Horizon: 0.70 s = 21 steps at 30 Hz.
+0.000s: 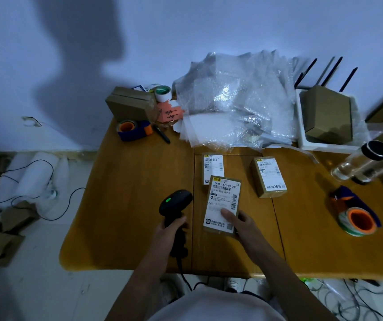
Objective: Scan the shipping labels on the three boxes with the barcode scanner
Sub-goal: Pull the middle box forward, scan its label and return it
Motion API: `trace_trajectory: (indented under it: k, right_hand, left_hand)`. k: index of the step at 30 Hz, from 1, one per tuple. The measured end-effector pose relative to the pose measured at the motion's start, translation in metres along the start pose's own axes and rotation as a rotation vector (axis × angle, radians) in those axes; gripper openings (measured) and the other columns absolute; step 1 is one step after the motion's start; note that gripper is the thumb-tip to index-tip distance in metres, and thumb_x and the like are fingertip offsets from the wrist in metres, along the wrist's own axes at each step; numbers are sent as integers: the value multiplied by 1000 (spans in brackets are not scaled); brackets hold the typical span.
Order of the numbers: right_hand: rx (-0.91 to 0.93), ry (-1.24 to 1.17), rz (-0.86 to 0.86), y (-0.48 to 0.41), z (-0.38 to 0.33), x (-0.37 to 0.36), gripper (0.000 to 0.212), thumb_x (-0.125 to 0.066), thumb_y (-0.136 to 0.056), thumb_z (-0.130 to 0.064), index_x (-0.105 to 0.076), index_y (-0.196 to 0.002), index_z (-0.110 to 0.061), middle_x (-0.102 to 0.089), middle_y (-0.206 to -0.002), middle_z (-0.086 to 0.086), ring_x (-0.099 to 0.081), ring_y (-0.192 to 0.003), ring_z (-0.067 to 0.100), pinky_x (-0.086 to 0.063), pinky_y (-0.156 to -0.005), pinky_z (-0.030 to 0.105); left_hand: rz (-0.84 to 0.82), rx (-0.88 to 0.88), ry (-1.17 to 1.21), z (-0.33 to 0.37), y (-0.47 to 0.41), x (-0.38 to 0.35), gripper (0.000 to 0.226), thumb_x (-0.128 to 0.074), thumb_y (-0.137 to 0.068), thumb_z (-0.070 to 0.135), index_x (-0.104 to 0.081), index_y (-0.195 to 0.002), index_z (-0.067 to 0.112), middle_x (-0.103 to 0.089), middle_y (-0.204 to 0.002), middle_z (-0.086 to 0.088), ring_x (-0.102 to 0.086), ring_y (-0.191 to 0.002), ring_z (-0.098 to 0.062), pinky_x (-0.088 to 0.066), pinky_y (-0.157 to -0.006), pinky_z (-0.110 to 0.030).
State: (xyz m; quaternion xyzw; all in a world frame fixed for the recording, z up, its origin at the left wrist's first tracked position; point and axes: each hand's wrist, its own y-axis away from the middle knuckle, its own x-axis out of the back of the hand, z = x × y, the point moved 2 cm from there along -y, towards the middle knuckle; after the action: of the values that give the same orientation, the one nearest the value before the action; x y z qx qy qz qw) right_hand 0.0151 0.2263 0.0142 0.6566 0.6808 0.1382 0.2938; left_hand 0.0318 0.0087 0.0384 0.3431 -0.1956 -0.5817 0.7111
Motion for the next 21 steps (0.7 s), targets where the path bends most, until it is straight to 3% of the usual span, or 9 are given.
trace_trajectory:
  k: [3,9,11,14,21]
  right_hand:
    - [-1,29,10,-9,4,4,52,-75,-78,-39,-63,-122,-15,-79,-108,6,-76,-100,26,-58,-95,50]
    - [-2,84,11,-23,10,7,53,-77,-80,-41,-62,-125,-17,-78,-111,5,-76,-100,25,-59,-93,49]
    - [-1,103,16,-28,10,7,53,-78,-81,-40,-61,-127,-17,-77,-113,4,-76,-100,23,-61,-84,42]
    - [-2,123,12,-32,7,6,48,-77,-85,-36,-60,-126,-19,-76,-116,5,-76,-100,22,-59,-78,34]
    - [11,142,5,-34,11,7,51,-79,-84,-36,-58,-128,-19,-75,-117,4,-76,-99,21,-61,-82,40]
  left_hand:
    - [-28,-16,-21,5,1,5,26,-75,-85,27,-71,-102,8,-75,-79,-8,-65,-68,-22,-50,-78,-41]
    - [-80,-93,-121,22,4,6,29,-69,-89,27,-71,-102,2,-69,-73,-10,-58,-55,-19,-48,-62,-31]
    - [-76,-121,-169,26,6,4,29,-70,-89,27,-71,-97,-1,-66,-69,-9,-56,-53,-17,-47,-58,-30]
    - [-74,-160,-252,29,9,2,17,-72,-88,24,-71,-82,8,-64,-66,-8,-55,-51,-16,-47,-55,-28]
    - [-94,-177,-258,27,16,-1,19,-74,-87,21,-67,-72,12,-61,-59,-6,-51,-46,-16,-45,-52,-26]
